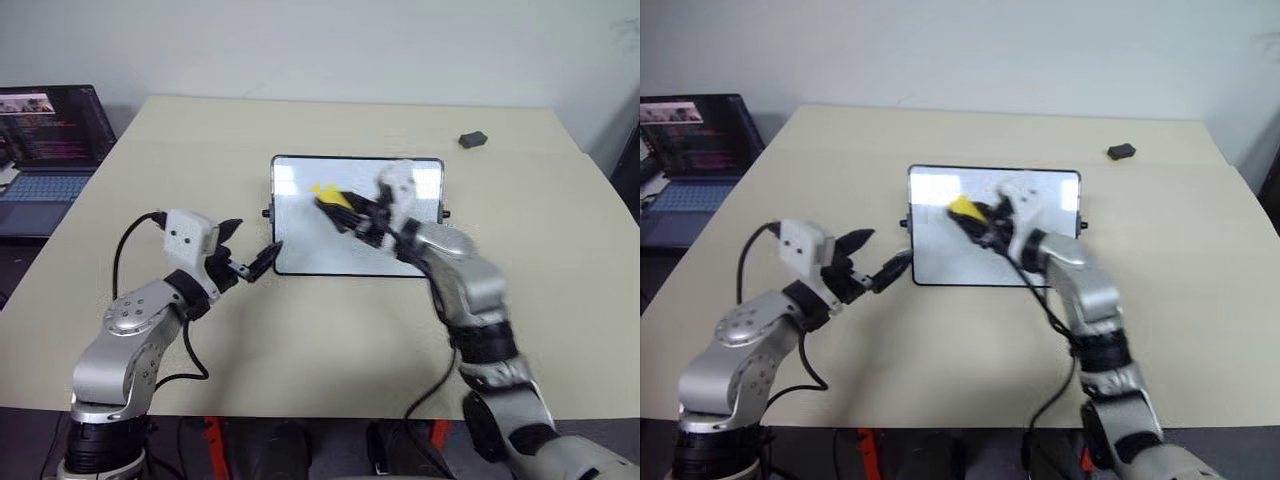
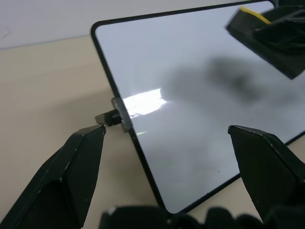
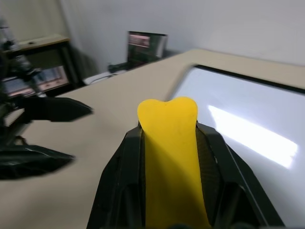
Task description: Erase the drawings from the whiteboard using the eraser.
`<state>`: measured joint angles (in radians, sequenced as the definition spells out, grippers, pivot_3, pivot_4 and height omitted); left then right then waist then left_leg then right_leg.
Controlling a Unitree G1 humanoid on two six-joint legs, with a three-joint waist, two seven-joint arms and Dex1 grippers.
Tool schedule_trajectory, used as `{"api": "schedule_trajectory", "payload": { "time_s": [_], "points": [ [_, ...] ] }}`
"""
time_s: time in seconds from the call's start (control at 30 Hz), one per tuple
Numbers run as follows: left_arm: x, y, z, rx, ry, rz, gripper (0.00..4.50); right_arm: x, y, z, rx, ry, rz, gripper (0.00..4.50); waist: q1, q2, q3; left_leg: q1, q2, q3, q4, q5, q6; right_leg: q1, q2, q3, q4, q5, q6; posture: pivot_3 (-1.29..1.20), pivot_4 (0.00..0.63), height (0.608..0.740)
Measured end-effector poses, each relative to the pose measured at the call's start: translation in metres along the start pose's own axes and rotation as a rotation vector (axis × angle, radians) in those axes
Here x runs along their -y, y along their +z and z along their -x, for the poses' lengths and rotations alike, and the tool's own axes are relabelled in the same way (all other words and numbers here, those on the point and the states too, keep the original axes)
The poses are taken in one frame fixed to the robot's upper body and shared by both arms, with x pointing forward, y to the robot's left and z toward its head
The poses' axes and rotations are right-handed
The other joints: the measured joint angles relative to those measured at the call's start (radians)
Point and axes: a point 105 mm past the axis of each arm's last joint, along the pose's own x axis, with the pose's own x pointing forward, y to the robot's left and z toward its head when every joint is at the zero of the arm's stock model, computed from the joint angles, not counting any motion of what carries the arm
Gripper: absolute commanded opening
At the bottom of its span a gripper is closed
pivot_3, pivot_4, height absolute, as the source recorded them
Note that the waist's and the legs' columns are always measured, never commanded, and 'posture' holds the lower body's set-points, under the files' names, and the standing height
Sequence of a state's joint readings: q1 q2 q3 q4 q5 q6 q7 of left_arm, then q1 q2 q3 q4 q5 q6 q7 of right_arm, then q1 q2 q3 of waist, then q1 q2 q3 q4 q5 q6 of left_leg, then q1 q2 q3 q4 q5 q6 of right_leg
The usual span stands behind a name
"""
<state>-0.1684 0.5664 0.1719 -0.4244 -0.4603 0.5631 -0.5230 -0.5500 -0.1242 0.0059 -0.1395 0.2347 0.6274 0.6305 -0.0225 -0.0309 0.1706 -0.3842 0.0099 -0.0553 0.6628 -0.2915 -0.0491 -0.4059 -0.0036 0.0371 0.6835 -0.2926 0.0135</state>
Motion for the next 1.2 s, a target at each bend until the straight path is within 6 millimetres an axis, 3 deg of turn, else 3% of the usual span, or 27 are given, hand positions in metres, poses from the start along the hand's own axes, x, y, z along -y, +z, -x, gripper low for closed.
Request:
{"api": "schedule_trajectory", "payload": {
  "time_s": [0.1, 0.3, 0.53, 0.77, 0.97, 1.07, 1.2],
  "points": [
    [0.012, 0.008, -0.005, -0.009, -0.105, -0.036, 4.50, 0.008, -0.016, 0.031, -0.055, -0.082, -0.032, 1.09, -0.006, 0.001, 0.001, 0.000, 0.000, 0.000, 0.000, 0.000, 0.000, 0.000, 0.001, 0.000, 0.001, 0.000, 0.000, 0.00, 0.150, 0.740],
    [0.060, 0.013, -0.016, -0.041, -0.468, -0.058, 4.50, 0.020, -0.039, 0.092, -0.131, -0.320, -0.065, 1.09, -0.010, 0.001, 0.001, 0.001, 0.000, 0.001, 0.000, 0.000, 0.000, 0.000, 0.002, 0.001, 0.001, 0.000, 0.000, 0.00, 0.150, 0.740],
    [0.100, 0.013, -0.029, -0.059, -0.796, -0.091, 4.50, 0.031, -0.070, 0.142, -0.251, -0.575, -0.123, 1.09, -0.010, 0.002, 0.001, 0.003, 0.000, 0.003, 0.001, 0.001, 0.000, 0.001, 0.004, 0.004, 0.002, 0.000, 0.001, 0.00, 0.150, 0.740],
    [0.121, 0.015, -0.041, -0.031, -0.921, -0.123, 4.50, 0.060, -0.073, 0.153, -0.293, -0.756, -0.074, 1.09, -0.011, 0.002, 0.001, 0.003, 0.001, 0.004, 0.001, 0.001, 0.001, 0.001, 0.006, 0.004, 0.003, 0.000, 0.001, 0.00, 0.150, 0.740],
    [0.120, 0.014, -0.045, -0.026, -0.910, -0.134, 4.50, 0.082, -0.074, 0.154, -0.312, -0.820, -0.081, 1.09, -0.009, 0.002, 0.001, 0.003, 0.001, 0.004, 0.001, 0.001, 0.001, 0.001, 0.005, 0.005, 0.003, 0.000, 0.001, 0.00, 0.150, 0.740],
    [0.120, 0.014, -0.046, -0.026, -0.902, -0.132, 4.50, 0.095, -0.076, 0.165, -0.323, -0.873, -0.099, 1.09, -0.008, 0.002, 0.001, 0.003, 0.000, 0.004, 0.001, 0.001, 0.001, 0.001, 0.005, 0.005, 0.003, 0.000, 0.001, 0.00, 0.150, 0.740],
    [0.119, 0.011, -0.045, -0.028, -0.881, -0.125, 4.50, 0.100, -0.074, 0.169, -0.303, -0.883, -0.148, 1.09, -0.010, 0.002, 0.001, 0.003, 0.001, 0.003, 0.001, 0.001, 0.001, 0.001, 0.005, 0.005, 0.003, 0.000, 0.001, 0.00, 0.150, 0.740]
  ]
}}
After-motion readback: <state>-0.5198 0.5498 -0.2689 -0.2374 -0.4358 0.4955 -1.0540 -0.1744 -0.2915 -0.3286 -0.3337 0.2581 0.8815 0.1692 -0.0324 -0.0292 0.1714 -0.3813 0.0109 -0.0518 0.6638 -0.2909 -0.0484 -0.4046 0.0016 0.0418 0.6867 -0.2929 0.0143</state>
